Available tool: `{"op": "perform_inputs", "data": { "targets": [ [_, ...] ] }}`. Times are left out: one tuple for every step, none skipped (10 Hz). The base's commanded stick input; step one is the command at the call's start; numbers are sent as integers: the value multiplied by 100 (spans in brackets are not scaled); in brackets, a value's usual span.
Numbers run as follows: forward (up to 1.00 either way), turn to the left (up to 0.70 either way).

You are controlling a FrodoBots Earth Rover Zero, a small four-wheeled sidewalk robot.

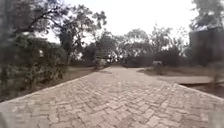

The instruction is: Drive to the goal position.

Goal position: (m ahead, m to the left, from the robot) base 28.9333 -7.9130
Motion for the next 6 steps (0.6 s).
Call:
{"op": "perform_inputs", "data": {
  "targets": [
    [85, 0],
    [85, 0],
    [85, 0],
    [85, 0],
    [85, 0],
    [85, 0]
  ]
}}
